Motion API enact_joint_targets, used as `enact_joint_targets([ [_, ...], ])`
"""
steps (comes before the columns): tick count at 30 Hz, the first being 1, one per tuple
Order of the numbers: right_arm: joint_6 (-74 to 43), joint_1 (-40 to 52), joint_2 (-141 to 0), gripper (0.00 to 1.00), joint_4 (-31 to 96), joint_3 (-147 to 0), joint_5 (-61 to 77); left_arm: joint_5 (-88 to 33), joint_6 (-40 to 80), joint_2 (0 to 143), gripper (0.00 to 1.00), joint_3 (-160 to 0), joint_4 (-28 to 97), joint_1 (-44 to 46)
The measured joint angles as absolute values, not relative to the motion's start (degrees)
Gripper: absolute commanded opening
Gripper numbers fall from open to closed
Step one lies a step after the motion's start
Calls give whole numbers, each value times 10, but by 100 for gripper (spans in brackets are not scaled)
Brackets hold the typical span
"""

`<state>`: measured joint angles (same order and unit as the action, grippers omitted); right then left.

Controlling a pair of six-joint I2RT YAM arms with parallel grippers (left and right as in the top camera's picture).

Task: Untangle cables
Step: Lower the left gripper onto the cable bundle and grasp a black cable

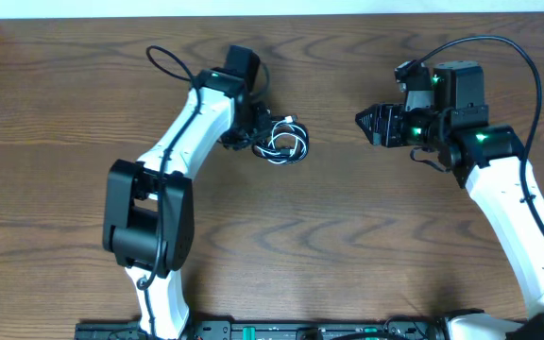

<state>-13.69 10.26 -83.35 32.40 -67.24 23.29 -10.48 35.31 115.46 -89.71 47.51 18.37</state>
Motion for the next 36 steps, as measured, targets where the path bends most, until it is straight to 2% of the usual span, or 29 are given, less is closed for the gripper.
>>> enact_joint_targets([
  [8,-137,103,-847,64,324,-672,218,-50,470,1155,34,-897,465,215],
  [14,-137,103,-856,64,324,-672,212,-20,510,1155,33,-894,439,234],
  [32,-137,103,-867,64,323,-672,206,-11,526,1204,31,-889,438,253],
  [36,-137,103,-867,64,324,-672,205,-10,525,1206,28,-889,438,253],
])
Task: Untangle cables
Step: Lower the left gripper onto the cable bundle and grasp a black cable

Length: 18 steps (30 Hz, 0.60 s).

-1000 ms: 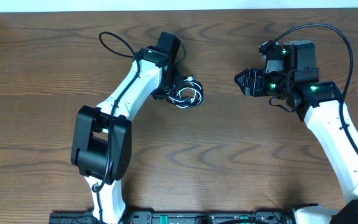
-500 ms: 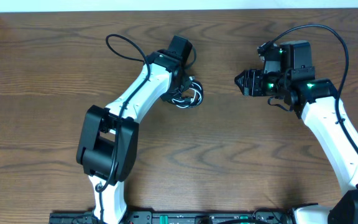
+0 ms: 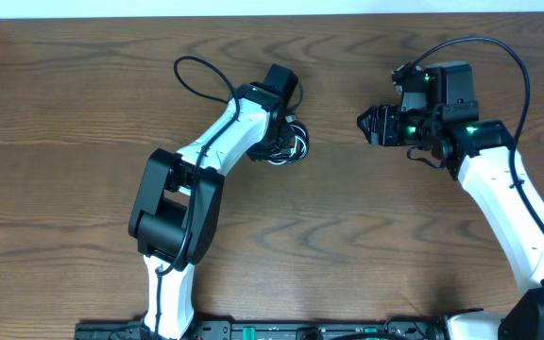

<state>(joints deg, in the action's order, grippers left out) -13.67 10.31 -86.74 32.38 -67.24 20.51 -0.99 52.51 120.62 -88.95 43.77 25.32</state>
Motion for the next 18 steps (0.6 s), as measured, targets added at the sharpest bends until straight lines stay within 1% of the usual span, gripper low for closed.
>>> enact_joint_targets([
  [3,-137,103,-867,64,324,-672,205,-9,527,1208,25,-889,438,253],
  [11,-137,103,-867,67,324,-672,205,-7,527,1224,22,-890,438,253],
  [12,-137,103,-867,67,324,-672,205,-7,528,1225,19,-890,438,253],
  [13,-137,103,-867,67,324,-672,205,-7,528,1225,19,-890,438,253],
  [16,-137,103,-867,67,324,-672,205,-8,528,1225,9,-891,437,254],
  [18,-137,103,-867,67,324,-672,204,-10,529,1225,8,-892,435,255],
])
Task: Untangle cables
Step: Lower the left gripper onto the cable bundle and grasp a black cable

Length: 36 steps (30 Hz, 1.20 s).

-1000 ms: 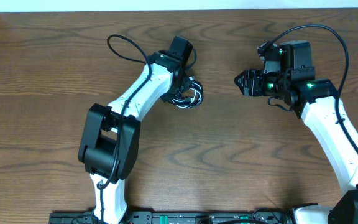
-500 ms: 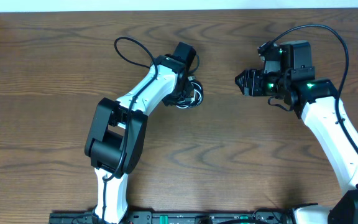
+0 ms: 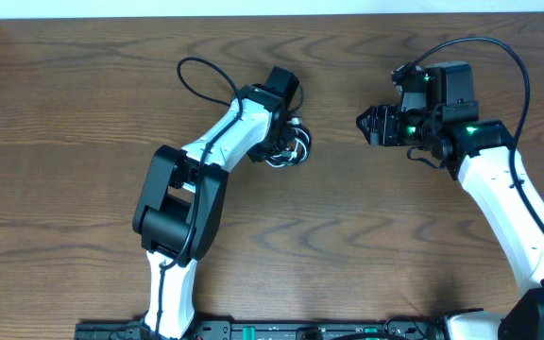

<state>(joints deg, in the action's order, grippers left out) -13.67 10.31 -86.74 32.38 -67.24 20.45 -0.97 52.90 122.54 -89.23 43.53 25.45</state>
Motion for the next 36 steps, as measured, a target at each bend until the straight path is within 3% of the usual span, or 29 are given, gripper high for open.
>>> enact_joint_targets([
  [12,-137,103,-867,67,323,-672,198,-32,479,1217,8,-894,439,254],
  [25,-141,103,-867,66,295,-672,255,-136,374,1057,8,-893,436,254],
  [36,-151,104,-867,66,293,-672,266,-226,370,1044,8,-893,415,246],
])
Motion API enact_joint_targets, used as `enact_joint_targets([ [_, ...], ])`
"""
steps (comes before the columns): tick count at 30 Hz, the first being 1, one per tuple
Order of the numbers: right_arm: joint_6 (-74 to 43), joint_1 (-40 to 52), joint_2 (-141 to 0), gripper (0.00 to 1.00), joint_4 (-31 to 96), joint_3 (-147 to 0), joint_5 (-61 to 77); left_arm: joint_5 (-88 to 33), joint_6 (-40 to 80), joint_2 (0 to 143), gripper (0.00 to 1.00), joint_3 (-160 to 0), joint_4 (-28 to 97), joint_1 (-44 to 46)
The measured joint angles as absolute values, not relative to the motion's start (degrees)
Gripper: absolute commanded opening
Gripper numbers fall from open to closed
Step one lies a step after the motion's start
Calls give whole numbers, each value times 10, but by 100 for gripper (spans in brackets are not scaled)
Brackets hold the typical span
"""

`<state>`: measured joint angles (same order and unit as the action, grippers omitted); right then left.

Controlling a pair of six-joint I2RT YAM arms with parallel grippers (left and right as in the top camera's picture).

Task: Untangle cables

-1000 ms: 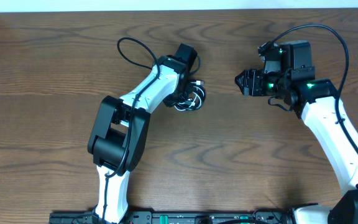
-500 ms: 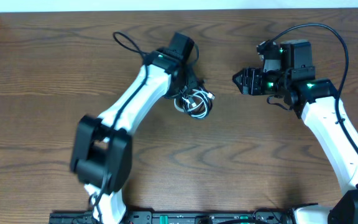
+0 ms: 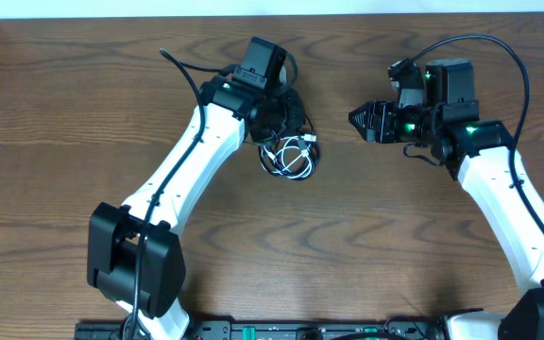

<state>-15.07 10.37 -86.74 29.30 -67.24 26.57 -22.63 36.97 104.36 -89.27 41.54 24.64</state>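
Note:
A small tangle of black and white cables (image 3: 289, 157) lies on the wooden table near its middle, toward the back. My left gripper (image 3: 281, 125) hangs right over the tangle's upper edge, pointing down. Its dark body hides the fingertips, so whether a strand is held cannot be told. Black strands run from the tangle up under that gripper. My right gripper (image 3: 357, 120) hovers to the right of the tangle, a short gap away, pointing left at it. Its fingers taper to one dark tip, and their state is unclear.
The left arm (image 3: 182, 179) stretches diagonally from the front left to the tangle. The right arm (image 3: 508, 198) comes in from the front right, with its own black lead (image 3: 518, 57) looping above it. The table's back edge (image 3: 272, 13) is close behind both grippers.
The left arm has swung so its elbow lies further front-left, and its gripper sits higher over the tangle. The tangle lies slightly nearer and to the right, more exposed. The right gripper edged left.
First the left gripper sat at the tangle's left edge with the right gripper waiting to the right. Then the left arm had shifted right, covering most of the tangle, and stayed so. Now the arm is re-posed, and the tangle shows below the gripper, slightly displaced.

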Motion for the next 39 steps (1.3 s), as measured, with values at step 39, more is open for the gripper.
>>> enact_joint_targets([
  [39,-150,104,-868,72,338,-672,225,-299,233,1044,8,-893,358,253],
])
